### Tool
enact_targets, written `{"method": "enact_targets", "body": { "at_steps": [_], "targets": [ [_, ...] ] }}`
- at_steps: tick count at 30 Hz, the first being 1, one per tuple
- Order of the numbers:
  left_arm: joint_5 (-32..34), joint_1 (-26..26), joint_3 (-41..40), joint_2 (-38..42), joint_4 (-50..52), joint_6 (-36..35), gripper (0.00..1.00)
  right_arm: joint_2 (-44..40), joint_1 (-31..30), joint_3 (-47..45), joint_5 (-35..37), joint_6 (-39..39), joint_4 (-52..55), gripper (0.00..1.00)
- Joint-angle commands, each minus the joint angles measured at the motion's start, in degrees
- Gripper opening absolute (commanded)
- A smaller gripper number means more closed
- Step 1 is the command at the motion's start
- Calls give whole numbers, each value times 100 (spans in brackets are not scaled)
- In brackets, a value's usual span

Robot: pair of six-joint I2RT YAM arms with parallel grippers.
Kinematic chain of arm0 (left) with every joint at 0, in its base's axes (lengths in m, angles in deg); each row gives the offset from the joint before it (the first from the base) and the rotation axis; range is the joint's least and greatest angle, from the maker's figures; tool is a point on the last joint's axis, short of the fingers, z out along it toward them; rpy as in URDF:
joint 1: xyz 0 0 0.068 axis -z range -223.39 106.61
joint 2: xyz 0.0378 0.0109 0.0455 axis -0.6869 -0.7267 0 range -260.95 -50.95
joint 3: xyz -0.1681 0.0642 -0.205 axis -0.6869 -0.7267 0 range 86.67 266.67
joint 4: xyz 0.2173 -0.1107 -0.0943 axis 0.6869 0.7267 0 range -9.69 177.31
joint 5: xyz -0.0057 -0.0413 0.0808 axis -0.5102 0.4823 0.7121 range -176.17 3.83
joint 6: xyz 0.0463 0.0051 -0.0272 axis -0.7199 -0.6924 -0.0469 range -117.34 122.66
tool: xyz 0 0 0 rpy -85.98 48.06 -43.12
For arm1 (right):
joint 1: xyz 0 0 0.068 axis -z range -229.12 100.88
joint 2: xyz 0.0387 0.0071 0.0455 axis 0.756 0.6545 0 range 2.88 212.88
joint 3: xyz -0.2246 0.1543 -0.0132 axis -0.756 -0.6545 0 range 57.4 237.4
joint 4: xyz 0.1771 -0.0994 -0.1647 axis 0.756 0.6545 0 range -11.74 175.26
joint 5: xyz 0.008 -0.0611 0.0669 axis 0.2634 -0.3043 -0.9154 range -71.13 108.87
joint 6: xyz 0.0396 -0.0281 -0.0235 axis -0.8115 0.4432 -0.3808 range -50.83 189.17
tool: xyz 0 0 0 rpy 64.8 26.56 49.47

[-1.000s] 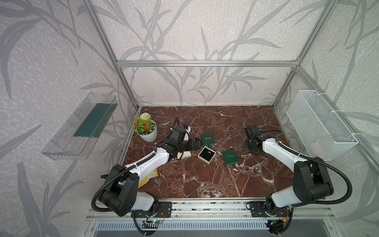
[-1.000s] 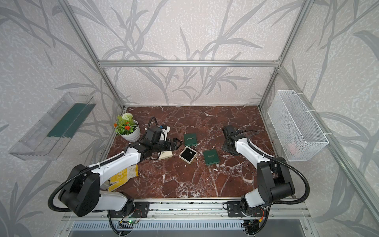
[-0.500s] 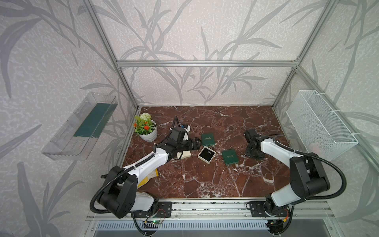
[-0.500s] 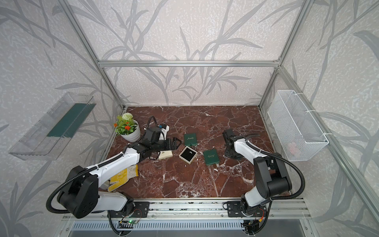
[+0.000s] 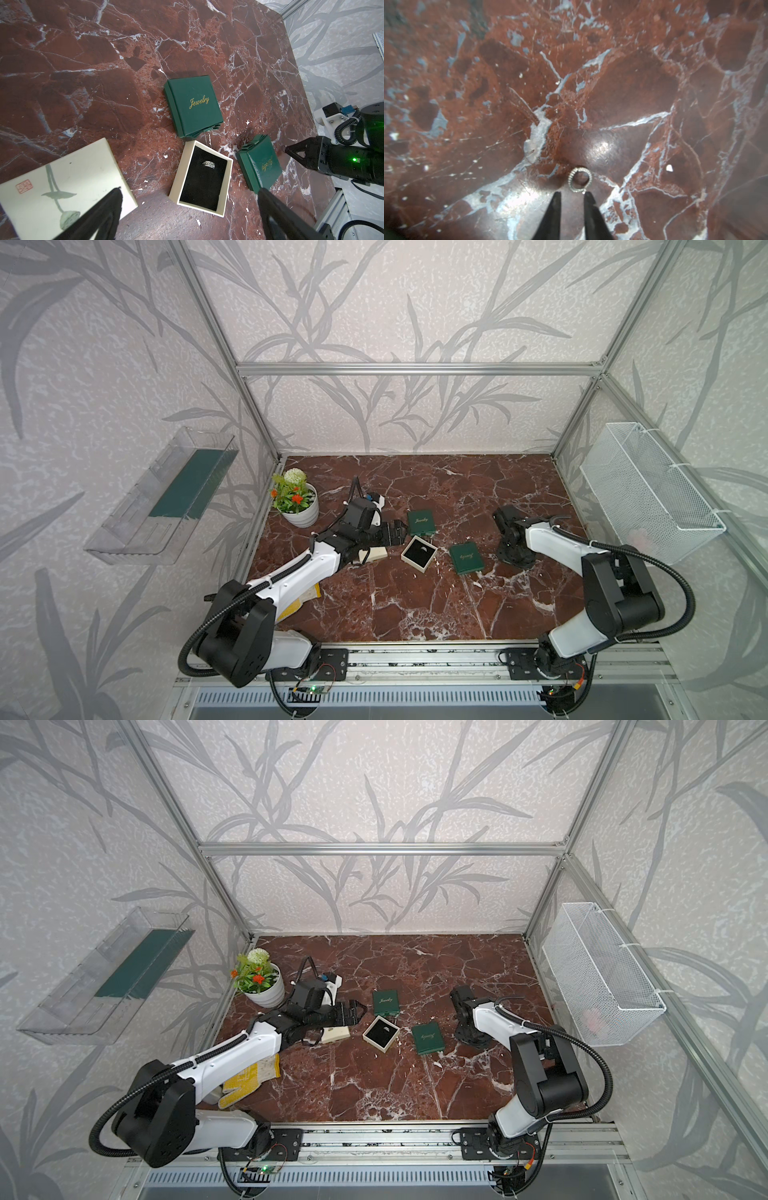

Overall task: Take the rings out of the lift-off lid box
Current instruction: Place the ring at the center of the board.

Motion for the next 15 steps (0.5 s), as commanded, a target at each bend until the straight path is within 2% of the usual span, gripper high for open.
{"method": "enact_targets", "body": {
  "at_steps": [1,5,8,12,15],
  "targets": [
    [122,46,-81,183,86,-83,99,-52,-2,-47,-88,-21,4,34],
    [188,49,-91,187,102,-97,99,-314,-72,-85,-361,121,-147,48],
    [164,55,-105,152,66,-90,99,-571,-347,-77,-658,412,-431,56],
    [53,79,-124,138,15,-80,99,-815,-1005,165,-800,637,-577,59],
    [-50,104,-194,128,-26,-75,99,-831,-1456,443,-907,884,-564,58]
  ]
}}
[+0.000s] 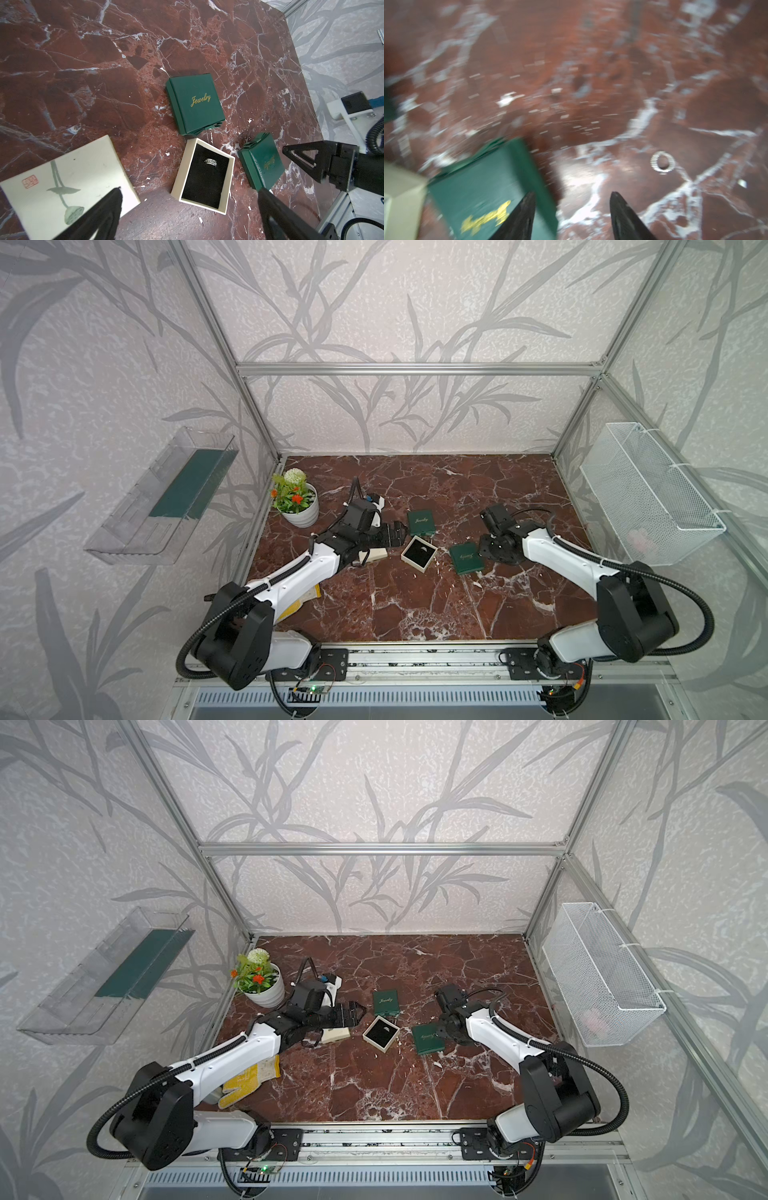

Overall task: Take the rings out of the lift-off lid box
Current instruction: Place the ring at the center of the board, then take out the ring from the jewelry box.

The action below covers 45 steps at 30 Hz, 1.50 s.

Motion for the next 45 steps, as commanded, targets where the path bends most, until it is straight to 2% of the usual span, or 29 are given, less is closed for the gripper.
{"method": "enact_targets", "body": {
  "at_steps": [1,8,14,27,45],
  "targets": [
    [-123,42,-162,71,-63,-31,99,-105,-429,380,-259,342,-119,57],
    [-152,60,-385,53,-134,31,98,395,-1320,1108,-712,932,-232,46],
    [-137,64,-509,75,-90,65,96,1041,-1478,1497,-1343,1209,-565,34],
    [41,60,-542,76,94,44,95,2086,-1555,2049,-1574,1520,-591,31],
    [215,64,-484,26,232,-86,95,2793,-1786,2633,-944,1766,-296,31]
  ]
}}
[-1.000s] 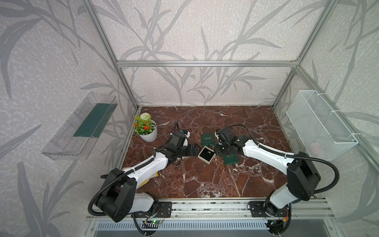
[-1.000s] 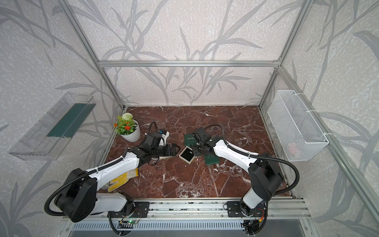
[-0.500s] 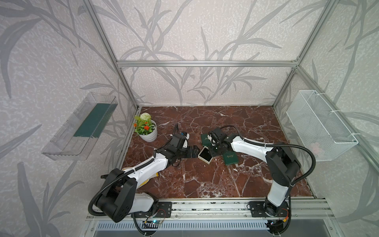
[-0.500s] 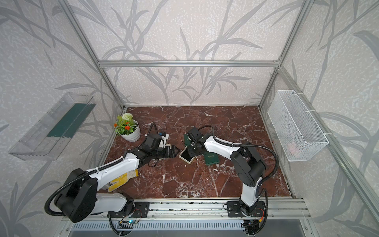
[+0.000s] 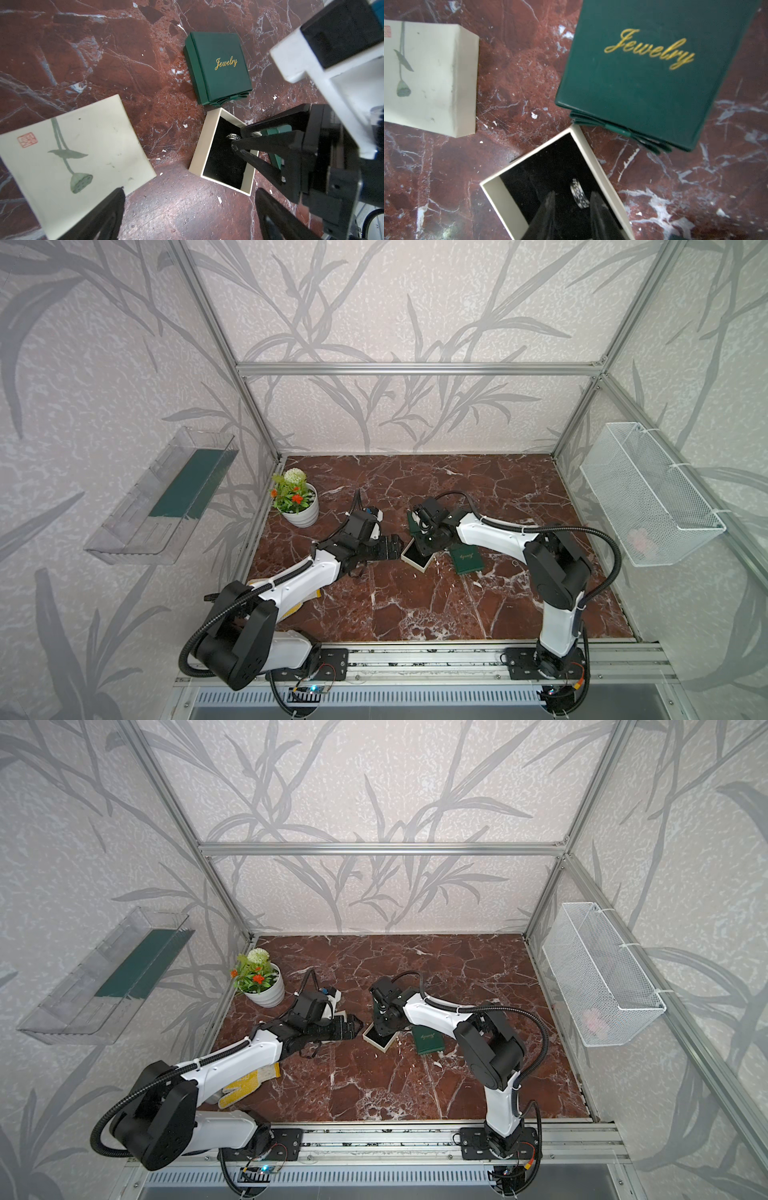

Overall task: Take the rings out of the lift-off lid box
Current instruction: Take out the ring from the jewelry box.

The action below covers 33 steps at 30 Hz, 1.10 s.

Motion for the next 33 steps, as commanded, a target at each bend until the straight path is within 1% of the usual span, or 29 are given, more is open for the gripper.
{"method": "enact_targets", "body": {
  "at_steps": [1,9,14,20,23,27,33],
  "targets": [
    [127,14,40,26,162,-91,95,152,-86,148,254,124,213,31],
    [167,19,54,28,200,-102,95,194,-163,152,612,102,358,25],
    [169,17,53,-9,187,-73,95,158,-163,69,657,-31,310,10],
    [174,20,159,-26,298,-29,96,-1,-163,-83,882,-268,314,8],
    [132,20,217,-21,304,51,94,-77,-155,-106,973,-592,413,6],
    [88,20,230,-156,208,154,92,-172,-154,-197,817,-1064,373,5],
    [-131,59,246,-363,14,333,89,-324,-153,-344,628,-1463,249,4]
  ]
}}
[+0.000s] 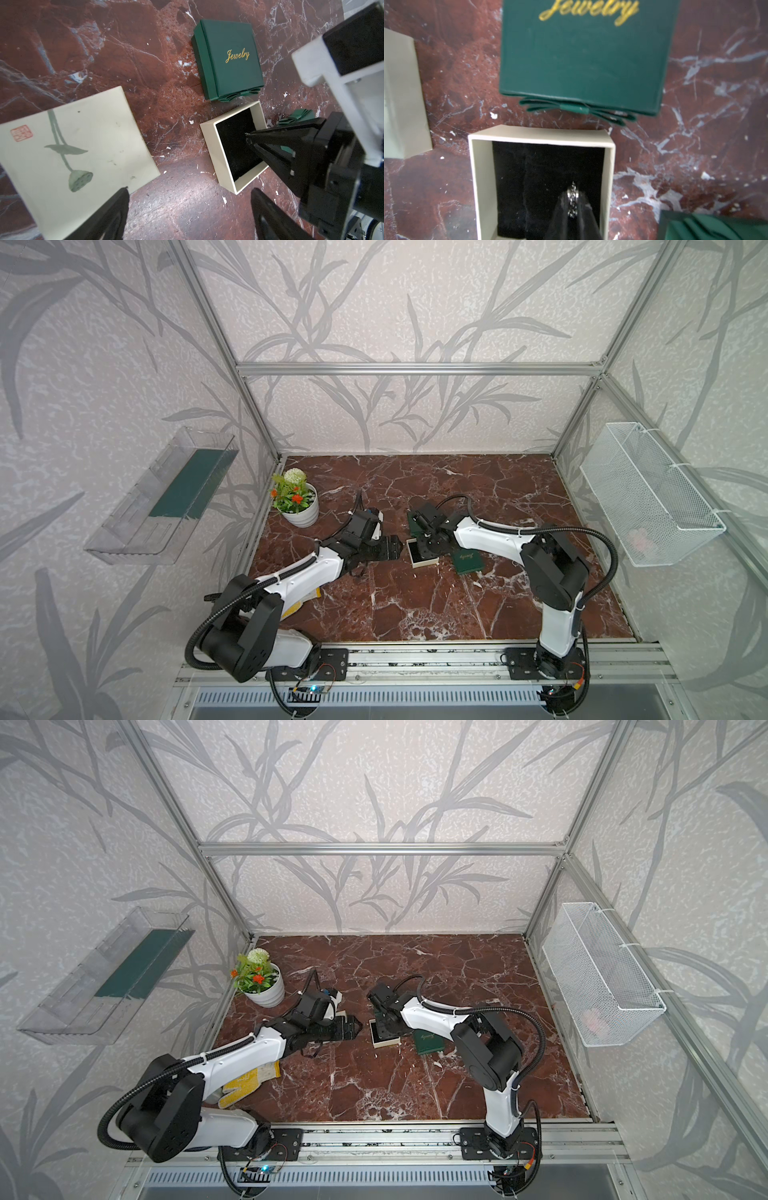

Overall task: Take the rings out of the lift-off lid box
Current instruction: Take out the ring from the jewelry box.

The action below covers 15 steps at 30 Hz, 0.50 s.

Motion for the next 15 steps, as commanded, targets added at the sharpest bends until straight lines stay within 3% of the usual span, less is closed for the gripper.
{"method": "enact_targets", "body": {
  "at_steps": [1,8,15],
  "targets": [
    [-115,72,168,-101,-92,188,88,-296,-12,-129,-80,-383,74,4],
    [-10,334,405,-203,78,150,87,-412,-11,-238,-130,-603,33,4],
    [54,486,558,-468,218,135,77,-537,-12,-316,-190,-732,-62,3]
  ]
}}
